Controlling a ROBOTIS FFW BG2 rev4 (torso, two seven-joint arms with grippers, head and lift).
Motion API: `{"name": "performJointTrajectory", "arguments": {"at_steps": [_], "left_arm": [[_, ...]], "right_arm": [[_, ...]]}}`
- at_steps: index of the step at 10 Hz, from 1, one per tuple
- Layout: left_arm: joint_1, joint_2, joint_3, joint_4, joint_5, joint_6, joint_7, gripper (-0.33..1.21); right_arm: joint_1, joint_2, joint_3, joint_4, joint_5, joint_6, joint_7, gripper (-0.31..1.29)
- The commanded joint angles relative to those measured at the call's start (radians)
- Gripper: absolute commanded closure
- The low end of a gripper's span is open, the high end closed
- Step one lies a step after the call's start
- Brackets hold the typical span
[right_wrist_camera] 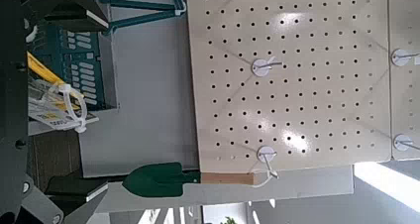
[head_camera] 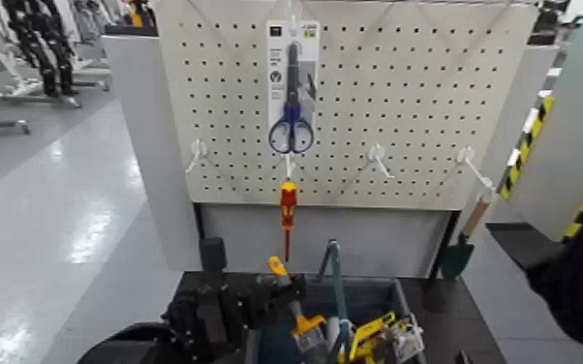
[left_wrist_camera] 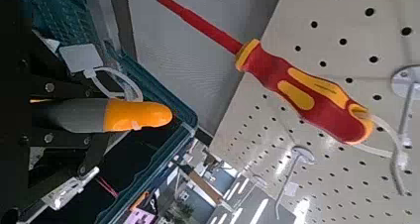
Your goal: Put the yellow paint brush into the crate.
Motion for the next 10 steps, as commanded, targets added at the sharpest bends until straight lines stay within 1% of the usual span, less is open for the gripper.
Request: {"name": "performJointTrajectory", "arguments": {"at_steps": [1,2,3,4,5,7,10], "left_arm": [[0.001,0.001,-0.015,-0.002,0.024,0.01,0.033,1.0],[-0.001,0.003,-0.016,-0.003,0.027,0.01,0.037,0.72],[0.001,0.003,-0.018,-0.009,0.027,0.007,0.044,0.47],[0.001,0.004,-0.019,-0.011,0.027,-0.022,0.047,0.27],[0.005,0.006,-0.015,-0.02,0.027,-0.039,0.064,0.13],[0.018,0.011,0.002,-0.057,-0.005,-0.07,0.097,0.13],[0.051,0.014,0.038,-0.135,-0.153,-0.117,0.16,0.13]], "right_arm": [[0.0,-0.001,0.0,0.004,-0.003,-0.004,0.0,0.17],[-0.002,-0.001,0.0,0.004,-0.004,-0.004,0.0,0.17],[-0.002,-0.001,0.0,0.005,-0.006,-0.004,0.0,0.17],[-0.002,-0.001,0.0,0.005,-0.007,-0.006,0.0,0.17],[-0.002,-0.001,0.0,0.007,-0.009,-0.007,0.0,0.17],[-0.002,-0.001,-0.002,0.007,-0.009,-0.007,0.0,0.17],[0.0,-0.001,-0.002,0.005,-0.009,-0.007,0.0,0.17]]}}
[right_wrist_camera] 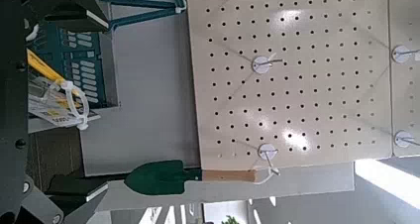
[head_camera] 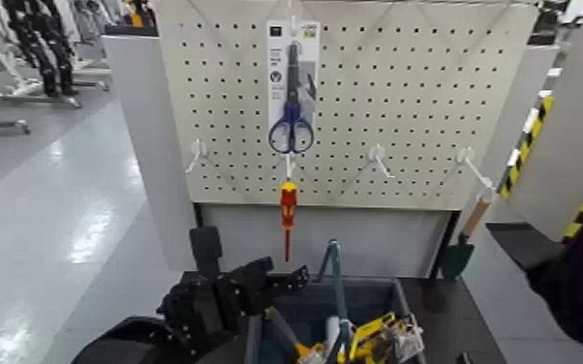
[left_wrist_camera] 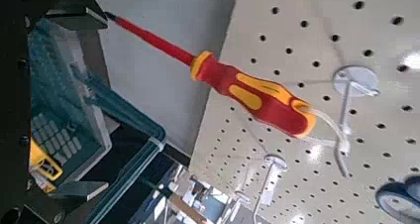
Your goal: Put the yellow paint brush into the crate.
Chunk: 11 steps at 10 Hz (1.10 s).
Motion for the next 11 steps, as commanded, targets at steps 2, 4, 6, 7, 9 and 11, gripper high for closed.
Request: {"name": "performJointTrajectory", "arguments": {"at_steps": [2,4,6,7,9,11], "left_arm": [[0.047,0.002,0.041,-0.076,-0.156,-0.059,0.057,0.13],[0.097,-0.006,0.087,-0.117,-0.245,-0.108,0.092,0.13],[0.163,-0.021,0.145,-0.159,-0.33,-0.151,0.129,0.13],[0.192,-0.028,0.166,-0.18,-0.386,-0.182,0.149,0.13],[0.243,-0.037,0.197,-0.194,-0.468,-0.256,0.176,0.13],[0.3,-0.04,0.212,-0.193,-0.517,-0.346,0.242,0.13]], "right_arm": [[0.002,0.0,-0.002,-0.001,0.0,0.0,-0.001,0.17],[0.003,0.002,-0.003,-0.003,0.0,-0.001,-0.003,0.17],[0.005,0.002,-0.005,-0.003,0.0,-0.005,-0.004,0.17],[0.006,0.002,-0.005,-0.003,0.0,-0.008,-0.004,0.17],[0.006,0.002,-0.006,-0.003,0.0,-0.014,-0.004,0.17],[0.006,0.004,-0.008,-0.004,0.002,-0.017,-0.004,0.17]]}}
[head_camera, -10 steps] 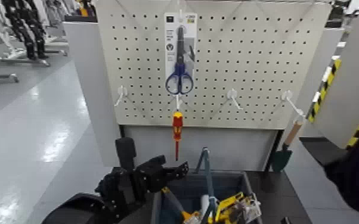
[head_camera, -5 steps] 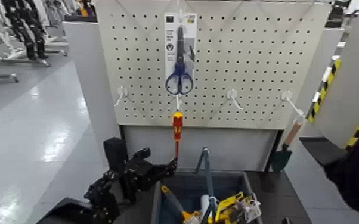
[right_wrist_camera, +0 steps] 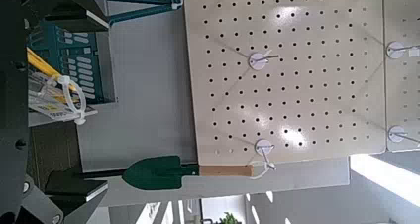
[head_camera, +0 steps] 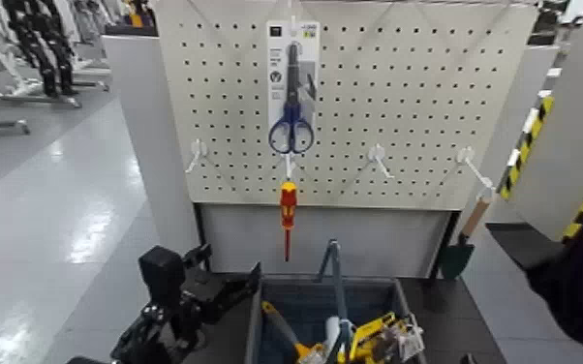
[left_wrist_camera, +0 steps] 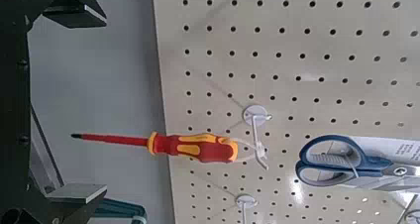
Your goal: Put the yellow paint brush into the crate.
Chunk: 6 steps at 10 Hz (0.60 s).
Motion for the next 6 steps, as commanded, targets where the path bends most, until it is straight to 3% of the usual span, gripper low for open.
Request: {"name": "performJointTrajectory", "arguments": {"at_steps": [1,3,5,6], "left_arm": [[0.081,-0.007,0.024,0.002,-0.061,-0.111,0.078,0.13],[0.141,-0.027,0.047,0.009,-0.12,-0.2,0.141,0.13],[0.197,-0.056,0.098,-0.002,-0.152,-0.219,0.161,0.13],[0.217,-0.056,0.107,-0.01,-0.166,-0.223,0.161,0.12]], "right_arm": [[0.002,0.002,-0.002,-0.003,0.001,-0.002,0.0,0.17],[0.002,0.001,-0.002,-0.004,0.003,-0.003,0.0,0.17],[0.002,0.001,-0.001,-0.006,0.006,-0.002,0.0,0.17],[0.002,0.001,0.001,-0.007,0.006,0.001,0.0,0.17]]}}
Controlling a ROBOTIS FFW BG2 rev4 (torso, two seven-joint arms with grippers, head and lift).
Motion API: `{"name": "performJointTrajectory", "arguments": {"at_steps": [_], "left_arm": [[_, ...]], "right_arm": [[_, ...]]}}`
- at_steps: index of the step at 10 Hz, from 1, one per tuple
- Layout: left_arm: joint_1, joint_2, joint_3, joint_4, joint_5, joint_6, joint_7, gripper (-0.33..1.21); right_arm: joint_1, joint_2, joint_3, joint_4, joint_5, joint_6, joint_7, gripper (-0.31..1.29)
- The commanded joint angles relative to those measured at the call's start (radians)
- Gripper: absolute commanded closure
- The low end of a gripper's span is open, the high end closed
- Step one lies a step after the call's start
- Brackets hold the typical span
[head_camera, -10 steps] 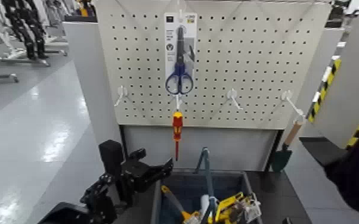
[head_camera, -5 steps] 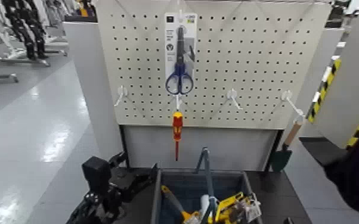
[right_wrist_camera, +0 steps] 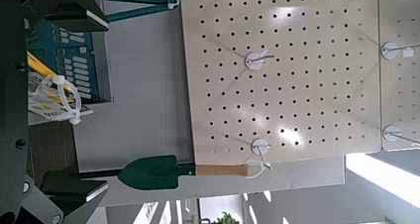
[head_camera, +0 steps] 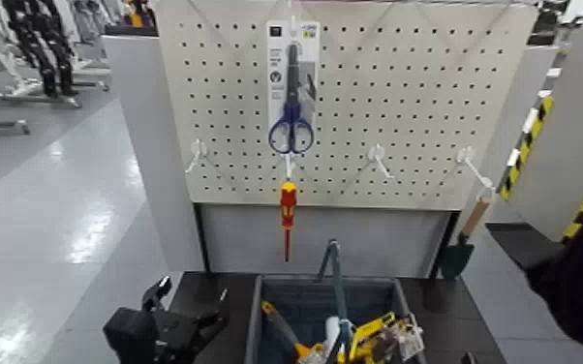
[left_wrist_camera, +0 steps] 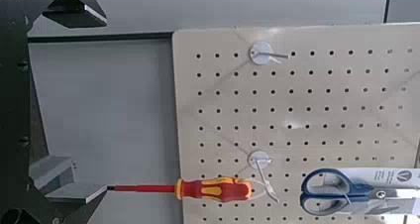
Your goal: Put the yellow paint brush into the crate.
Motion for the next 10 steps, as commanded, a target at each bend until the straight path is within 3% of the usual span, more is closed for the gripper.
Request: {"name": "performJointTrajectory", "arguments": {"at_steps": [1,10], "left_arm": [[0.055,-0.006,0.026,-0.015,-0.029,-0.011,-0.001,0.13],[0.09,-0.009,0.007,-0.017,-0.041,-0.057,0.011,0.12]], "right_arm": [[0.0,0.0,0.004,-0.002,0.001,0.008,0.0,0.17],[0.0,0.0,-0.002,-0.008,0.001,0.028,0.0,0.17]]}}
